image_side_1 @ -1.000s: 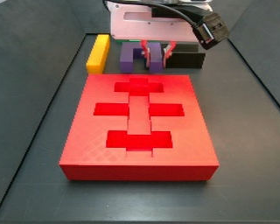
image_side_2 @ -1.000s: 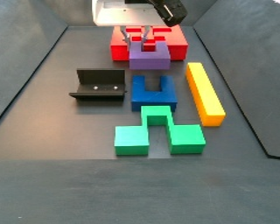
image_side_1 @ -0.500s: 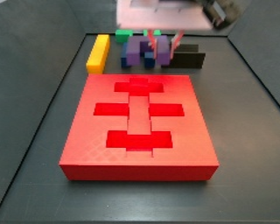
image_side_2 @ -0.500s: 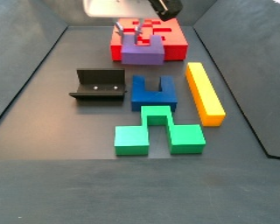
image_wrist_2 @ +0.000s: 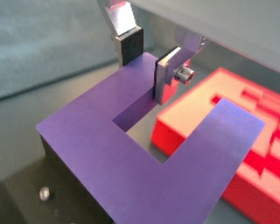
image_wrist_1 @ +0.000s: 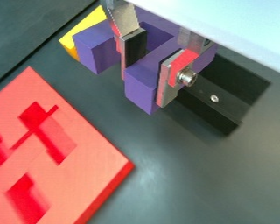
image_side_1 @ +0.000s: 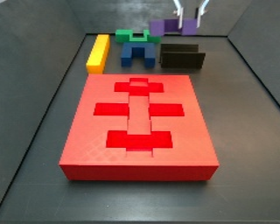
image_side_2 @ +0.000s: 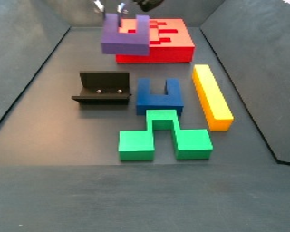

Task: Pick up the purple object. Move up. Place the purple object on the fixture. Regrasp the purple object. Move to above the board. Insert the purple object.
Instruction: Place the purple object on the fixture.

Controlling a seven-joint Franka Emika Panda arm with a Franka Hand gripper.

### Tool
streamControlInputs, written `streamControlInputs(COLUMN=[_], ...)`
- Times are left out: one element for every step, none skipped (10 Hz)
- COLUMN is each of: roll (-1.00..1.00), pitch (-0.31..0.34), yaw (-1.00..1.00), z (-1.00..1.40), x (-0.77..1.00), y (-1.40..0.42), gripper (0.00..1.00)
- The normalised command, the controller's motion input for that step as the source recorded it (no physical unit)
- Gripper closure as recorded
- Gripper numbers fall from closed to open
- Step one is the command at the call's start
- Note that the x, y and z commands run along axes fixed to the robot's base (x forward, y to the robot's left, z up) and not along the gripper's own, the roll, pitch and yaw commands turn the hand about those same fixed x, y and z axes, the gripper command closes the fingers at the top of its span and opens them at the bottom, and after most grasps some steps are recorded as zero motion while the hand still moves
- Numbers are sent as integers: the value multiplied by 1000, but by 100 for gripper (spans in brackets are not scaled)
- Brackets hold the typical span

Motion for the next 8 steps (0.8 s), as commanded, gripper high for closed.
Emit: streamControlInputs(roll=[-1000,-1000,-1000,-1000,-1000,-994,-914,-814], pitch=[0,0,60,77,74,94,117,149], yaw=[-149,-194,-100,-57,-74,-114,-100,-83], z=[443,409,283,260,254,200,97,0], x=[649,649,583,594,594,623,643,649], y=[123,97,197,220,200,186,249,346], gripper=[100,100,100,100,100,100,100,100])
